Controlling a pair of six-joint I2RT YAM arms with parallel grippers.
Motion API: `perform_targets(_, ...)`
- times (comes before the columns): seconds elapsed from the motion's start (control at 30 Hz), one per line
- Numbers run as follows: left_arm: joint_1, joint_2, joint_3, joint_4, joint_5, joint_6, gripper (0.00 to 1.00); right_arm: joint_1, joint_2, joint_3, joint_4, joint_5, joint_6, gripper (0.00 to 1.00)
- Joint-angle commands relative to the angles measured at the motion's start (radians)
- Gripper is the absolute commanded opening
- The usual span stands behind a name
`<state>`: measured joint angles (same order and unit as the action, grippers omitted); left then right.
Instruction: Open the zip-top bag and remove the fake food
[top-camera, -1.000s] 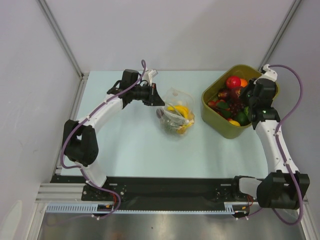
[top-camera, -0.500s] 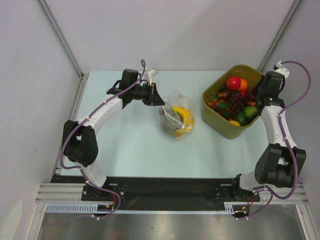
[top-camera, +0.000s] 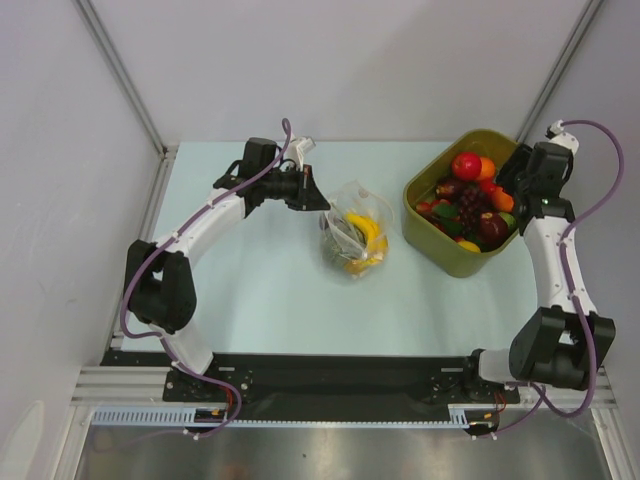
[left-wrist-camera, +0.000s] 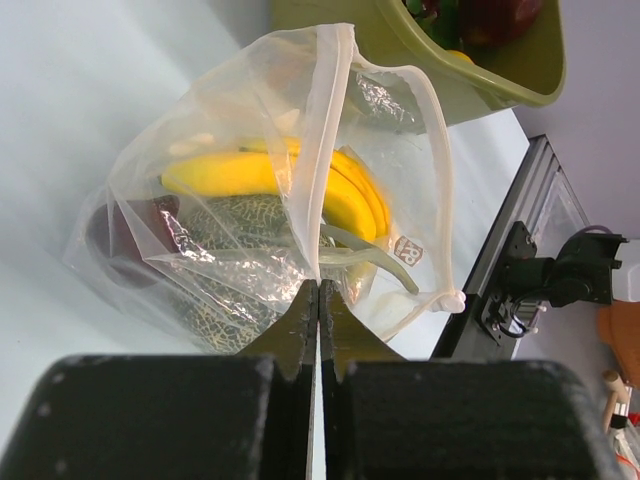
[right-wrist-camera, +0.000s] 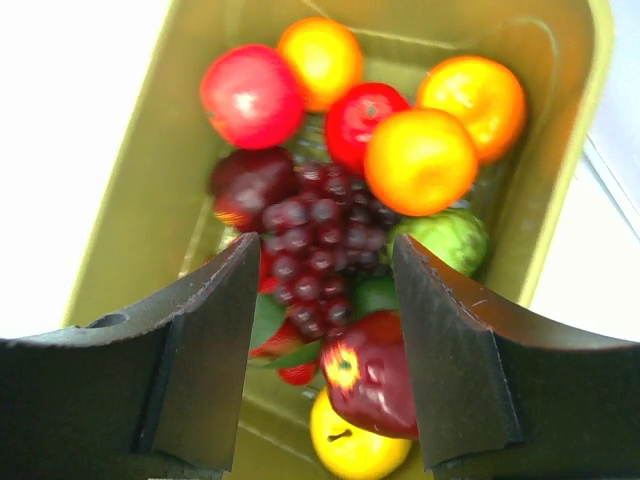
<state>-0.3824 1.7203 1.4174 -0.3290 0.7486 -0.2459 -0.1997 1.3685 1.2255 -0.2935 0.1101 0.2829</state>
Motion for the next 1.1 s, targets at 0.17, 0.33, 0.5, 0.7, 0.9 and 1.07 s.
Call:
perform_targets(0.17, -0.006, -0.044, 0.018, 0.042, 0.041, -0.021, 0.0, 0.262, -0.074, 0.115, -0.045, -0.072, -0.071, 0.6)
perform_targets(0.33, -0.006, -0.045, 0.018, 0.044, 0.038, -0.021, 0.0, 0.509, -0.002, 0.17, -0.078, -0.099, -0.064, 0.56)
perform_targets(0.5, -0.007, -0.05, 0.015, 0.041, 0.038, -0.02, 0.0, 0.673, 0.092, 0.229, -0.114, -0.196, -0.074, 0.56)
perform_targets(0.7, -0.007, -0.054, 0.015, 0.039, 0.038, -0.018, 0.0, 0.747, 0.213, 0.264, -0.209, -0.251, -0.085, 0.56)
perform_targets(0.9, -0.007, -0.057, 0.012, 0.041, 0.038, -0.015, 0.0, 0.772, 0.231, 0.233, -0.243, -0.208, -0.077, 0.55)
perform_targets(1.07, -0.007, -0.057, 0.005, 0.044, 0.04, -0.015, 0.0, 0.752, 0.196, 0.212, -0.234, -0.188, -0.047, 0.54)
